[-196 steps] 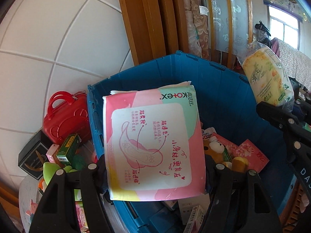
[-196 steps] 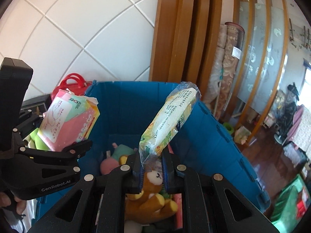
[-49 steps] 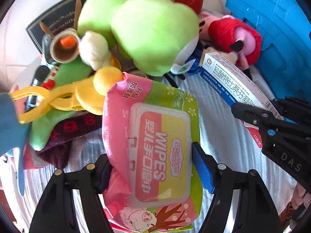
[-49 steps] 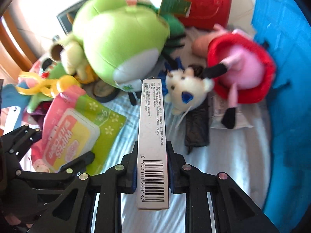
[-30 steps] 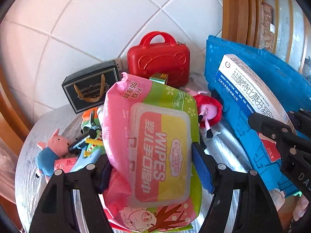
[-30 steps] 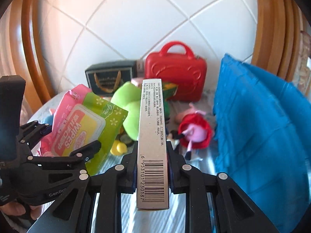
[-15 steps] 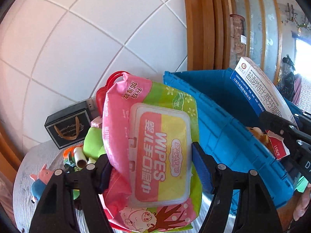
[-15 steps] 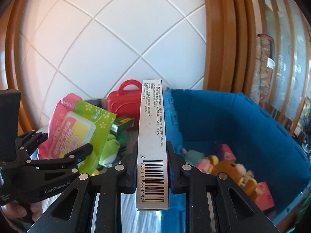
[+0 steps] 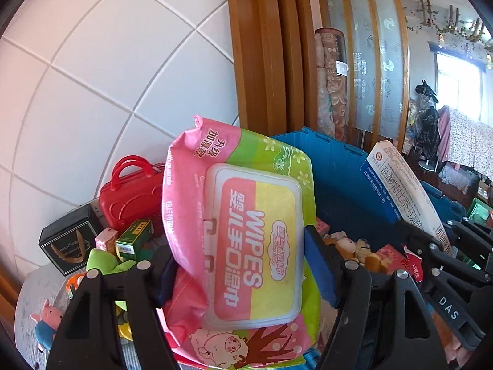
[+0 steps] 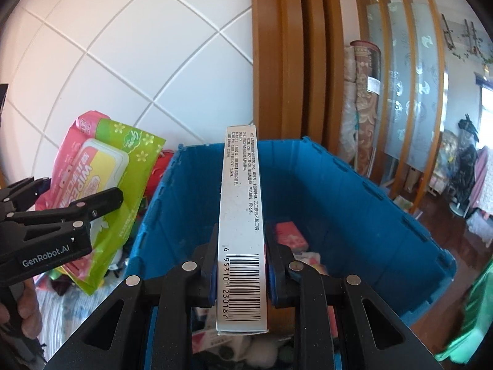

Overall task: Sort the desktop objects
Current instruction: 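Lift the wipes pack and white box and carry them over the crate, then open both tools to drop the wipes pack and white box into the crate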

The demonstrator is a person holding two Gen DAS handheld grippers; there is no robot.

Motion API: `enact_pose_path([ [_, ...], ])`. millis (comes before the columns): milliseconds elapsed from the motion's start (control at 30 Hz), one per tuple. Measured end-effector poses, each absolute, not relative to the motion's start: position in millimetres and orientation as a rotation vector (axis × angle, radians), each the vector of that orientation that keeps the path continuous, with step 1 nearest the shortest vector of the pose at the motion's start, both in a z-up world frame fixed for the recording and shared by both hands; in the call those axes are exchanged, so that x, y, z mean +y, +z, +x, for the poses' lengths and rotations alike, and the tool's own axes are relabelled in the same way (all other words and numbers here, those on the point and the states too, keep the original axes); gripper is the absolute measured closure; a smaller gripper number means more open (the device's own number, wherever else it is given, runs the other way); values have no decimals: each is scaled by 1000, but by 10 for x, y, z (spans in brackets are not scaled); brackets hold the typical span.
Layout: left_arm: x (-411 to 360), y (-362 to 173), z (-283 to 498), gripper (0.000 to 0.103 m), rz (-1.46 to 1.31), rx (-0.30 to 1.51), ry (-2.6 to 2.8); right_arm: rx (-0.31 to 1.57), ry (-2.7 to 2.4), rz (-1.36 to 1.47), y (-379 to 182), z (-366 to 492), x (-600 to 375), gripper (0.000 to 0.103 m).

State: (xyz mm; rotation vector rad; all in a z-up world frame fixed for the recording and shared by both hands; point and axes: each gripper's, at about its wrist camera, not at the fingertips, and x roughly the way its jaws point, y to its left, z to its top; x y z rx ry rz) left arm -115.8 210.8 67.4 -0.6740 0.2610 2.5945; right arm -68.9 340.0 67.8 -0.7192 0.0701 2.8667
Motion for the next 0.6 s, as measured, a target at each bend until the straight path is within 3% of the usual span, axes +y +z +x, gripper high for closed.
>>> enact_pose_path([
  [367,2922,490,-1224,31,-787,312,2476,108,2757,-781,484,-799,4266,80],
  [533,3039,368,-1246,19,-831,335,2456,111,2711,-775,431,-807,4500,80],
  [600,3049,375,-1227,18,-807,344,2481,111,2703,-779,408,-815,4553,80],
])
